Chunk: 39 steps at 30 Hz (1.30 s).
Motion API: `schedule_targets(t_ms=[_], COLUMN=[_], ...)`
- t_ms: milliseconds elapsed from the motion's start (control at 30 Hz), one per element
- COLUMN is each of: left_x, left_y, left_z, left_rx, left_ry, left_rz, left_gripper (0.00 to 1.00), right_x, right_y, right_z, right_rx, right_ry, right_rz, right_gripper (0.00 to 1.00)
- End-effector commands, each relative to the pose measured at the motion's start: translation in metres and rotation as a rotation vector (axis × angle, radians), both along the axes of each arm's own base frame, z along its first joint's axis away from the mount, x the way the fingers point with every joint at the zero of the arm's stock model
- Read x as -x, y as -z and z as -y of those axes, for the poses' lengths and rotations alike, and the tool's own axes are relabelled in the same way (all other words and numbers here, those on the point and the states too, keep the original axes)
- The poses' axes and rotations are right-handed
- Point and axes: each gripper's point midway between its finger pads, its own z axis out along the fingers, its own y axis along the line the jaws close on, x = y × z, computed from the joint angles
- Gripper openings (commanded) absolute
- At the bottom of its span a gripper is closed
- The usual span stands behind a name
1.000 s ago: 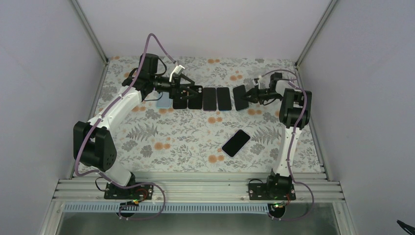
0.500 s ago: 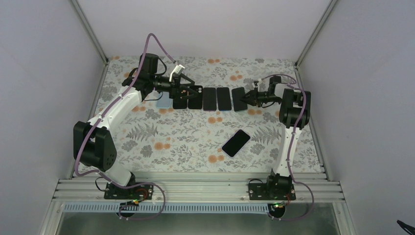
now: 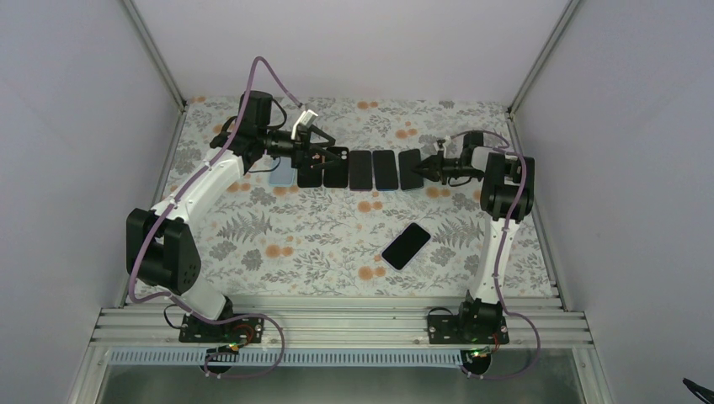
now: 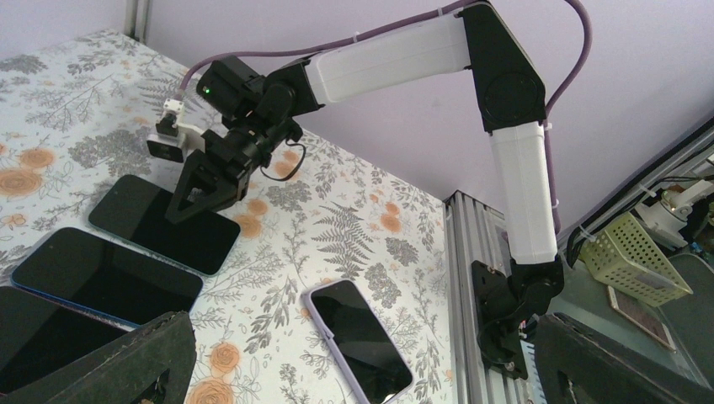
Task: Take the phone out of the phone case
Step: Place the phone at the center of the board.
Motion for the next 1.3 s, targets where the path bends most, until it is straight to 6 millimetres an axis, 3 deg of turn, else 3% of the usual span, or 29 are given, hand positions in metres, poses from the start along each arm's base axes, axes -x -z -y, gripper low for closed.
schedule_targets(t_ms=[0,200,400,533,700,967,1267], left_x=[0.002,0.0,-0.005,-0.009,-0.011,-0.011,-0.01], left_y=[-0.005,-0.004,-0.004,-0.005,-0.004,-0.005,-0.006], left_z=[0.001,0.001,0.0,-0.001,-0.002,-0.004,-0.004], left_rx=[0.02,0.016,0.003,-0.012,-0.019,-0.024,-0.022], left_ry=[0.019,0.013,-0.017,-0.051,-0.07,-0.084,-0.082], left_rz=[0.022,0.02,0.024,0.035,0.033,0.042,0.046], left_gripper=[1.0,1.0,1.0,1.0,1.0,1.0,1.0], right_x=[0.0,-0.001,0.001,0.001,0.002,0.002,0.002], right_y=[0.007,0.005,-0.003,-0.013,-0.023,-0.031,-0.029], right_z=[0.007,0.009,0.012,0.013,0.01,-0.005,0.002], right_rx=[0.042,0.07,0.103,0.137,0.163,0.175,0.279], right_ry=[0.031,0.038,0.05,0.061,0.059,0.038,0.028], right_rz=[-0.026,-0.016,0.0,0.021,0.039,0.056,0.072], right_gripper=[0.09,0.36,0.55,0.8,0.99,0.99,0.99])
